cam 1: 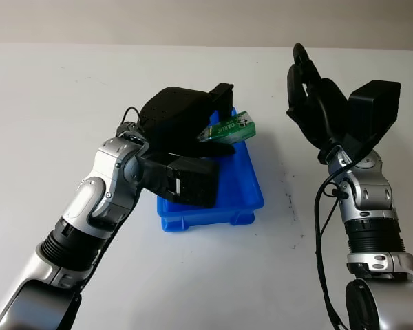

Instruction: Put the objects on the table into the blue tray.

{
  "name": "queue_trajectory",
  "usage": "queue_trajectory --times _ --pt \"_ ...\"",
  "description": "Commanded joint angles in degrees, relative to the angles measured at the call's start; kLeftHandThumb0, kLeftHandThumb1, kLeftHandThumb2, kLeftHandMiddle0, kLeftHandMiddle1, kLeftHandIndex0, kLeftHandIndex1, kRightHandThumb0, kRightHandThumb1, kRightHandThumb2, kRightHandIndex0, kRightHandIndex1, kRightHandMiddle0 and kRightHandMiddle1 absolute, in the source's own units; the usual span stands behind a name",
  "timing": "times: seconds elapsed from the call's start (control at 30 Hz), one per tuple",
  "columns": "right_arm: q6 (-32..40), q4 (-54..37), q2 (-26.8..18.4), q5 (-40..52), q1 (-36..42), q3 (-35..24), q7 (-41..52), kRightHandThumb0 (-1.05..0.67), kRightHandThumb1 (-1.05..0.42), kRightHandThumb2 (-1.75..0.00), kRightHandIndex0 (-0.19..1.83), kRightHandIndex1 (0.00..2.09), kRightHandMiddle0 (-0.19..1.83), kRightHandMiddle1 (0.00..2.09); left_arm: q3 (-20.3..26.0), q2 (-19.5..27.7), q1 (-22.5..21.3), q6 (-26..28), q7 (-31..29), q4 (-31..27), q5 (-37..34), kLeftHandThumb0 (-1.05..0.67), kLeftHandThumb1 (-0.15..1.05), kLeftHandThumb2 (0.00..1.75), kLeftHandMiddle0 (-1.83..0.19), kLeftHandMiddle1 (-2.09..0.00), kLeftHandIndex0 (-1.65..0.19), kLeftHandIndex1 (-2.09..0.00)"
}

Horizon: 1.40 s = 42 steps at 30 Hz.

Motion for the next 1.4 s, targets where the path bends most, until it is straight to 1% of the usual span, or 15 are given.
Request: queue_trajectory --times 0.0,0.03,0.1,0.13,0.17,0.2,0.23,0.27,0.33,0.67,0.8,0.9,1.03,1.2,1.37 --pt "-0.16 -0.8 -0.23 -0.03 0.46 -0.09 0.28 -0.74 -1.05 -0.73 -0.19 0.0 -0.19 0.0 1.11 0.04 0.2 0.54 -0.11 -0.52 -0.83 -0.57 1.05 0.37 -0.36 -1.81 0.03 -1.17" --pt "-0.26 -0.68 -0.3 -0.11 0.45 -0.06 0.36 -0.74 -1.05 -0.73 -0.19 0.0 -0.19 0.0 1.3 -0.1 0.15 0.93 -0.41 -0.71 -1.51 -0.59 1.05 0.38 -0.43 -1.98 0.1 -1.01" --pt "-0.41 -0.54 -0.23 -0.13 0.42 -0.18 0.32 -0.74 -1.05 -0.73 -0.19 0.0 -0.19 0.0 1.9 -0.56 0.0 2.01 -1.55 -1.21 -3.66 -0.61 1.05 0.41 -0.72 -2.06 0.16 -0.8" --pt "-0.4 -0.53 -0.16 -0.09 0.41 -0.26 0.25 -0.73 -1.05 -0.73 -0.19 0.0 -0.19 0.0 2.04 -0.62 -0.09 2.45 -2.04 -1.42 -4.42 -0.63 1.05 0.44 -0.18 -1.72 0.18 -0.64" --pt "-0.32 -0.65 -0.13 -0.13 0.43 -0.25 0.16 -0.73 -1.05 -0.73 -0.19 0.0 -0.19 0.0 2.51 -0.78 -0.35 3.85 -3.89 -2.03 -6.2 -0.63 1.05 0.45 0.0 -1.59 0.19 -0.57" --pt "-0.27 -0.74 -0.11 -0.17 0.45 -0.23 0.11 -0.73 -1.05 -0.73 -0.19 0.0 -0.19 0.0 2.78 -0.82 -0.55 4.91 -5.2 -2.49 -7.46 -0.65 1.05 0.48 0.09 -0.94 0.19 -0.39" --pt "-0.36 -0.67 -0.1 -0.18 0.44 -0.22 0.12 -0.73 -1.05 -0.73 -0.19 0.0 -0.19 0.0 3.14 -0.9 -0.72 5.93 -6.31 -2.95 -8.78 -0.66 1.05 0.5 0.11 -0.55 0.19 -0.28" --pt "-0.6 -0.51 -0.04 -0.22 0.39 -0.23 0.04 -0.73 -1.05 -0.72 -0.19 0.0 -0.19 0.0 4.01 -1.27 -0.79 6.92 -7.13 -3.57 -10.85 -0.67 1.05 0.51 0.16 -0.26 0.19 -0.16" --pt "-0.6 -0.36 0.05 -0.31 0.33 -0.24 -0.23 -0.73 -1.05 -0.72 -0.19 0.0 -0.19 0.0 5.36 -1.73 -0.93 8.59 -7.71 -4.6 -13.77 -0.69 1.05 0.53 0.18 -0.07 0.19 -0.05" --pt "0.35 -0.89 -0.14 -0.69 0.3 0.22 -0.04 -0.73 -1.05 -0.74 -0.19 0.0 -0.19 0.0 12.24 -3.4 -2.68 12.86 -4.25 -3.44 -24.4 -0.74 1.05 0.58 0.19 0.0 0.19 0.0" --pt "-0.07 -0.54 0.2 -0.4 0.23 0.08 0.08 -0.73 -1.05 -0.75 -0.19 0.0 -0.19 0.0 16.5 -4.09 -2.91 8.04 3.74 0.76 -26.81 -0.75 1.05 0.61 0.19 0.0 0.19 0.0" --pt "-0.3 -0.4 0.46 -0.4 0.16 0.05 -0.14 -0.74 -1.05 -0.75 -0.19 0.0 -0.19 0.0 23.3 -7.51 -3.67 6.83 7.82 5.13 -35.53 -0.69 1.05 0.62 0.19 0.0 0.19 0.0" --pt "-1.29 0.16 0.71 0.0 -0.18 -0.24 0.11 -0.75 -1.05 -0.75 -0.19 0.0 -0.19 0.0 29.44 -9.15 -4.27 3.76 14.7 10.93 -41.38 -0.68 1.05 0.6 0.19 0.0 0.19 0.0" --pt "-3.04 1.64 1.21 0.28 -1.01 -0.55 -0.31 -0.76 -1.05 -0.74 -0.19 0.0 -0.19 0.0 33.52 -7.44 -3.93 -1.15 17.74 17.8 -45.21 -0.67 1.05 0.69 0.19 0.0 0.19 0.0" --pt "-3.49 2.66 1.7 0.78 -1.73 -0.82 -0.5 -0.77 -1.05 -0.74 -0.19 0.0 -0.19 0.0 35.13 -4.83 0.04 -2.55 18.38 21.36 -45.98 -0.68 1.05 0.7 0.19 0.0 0.19 0.0"
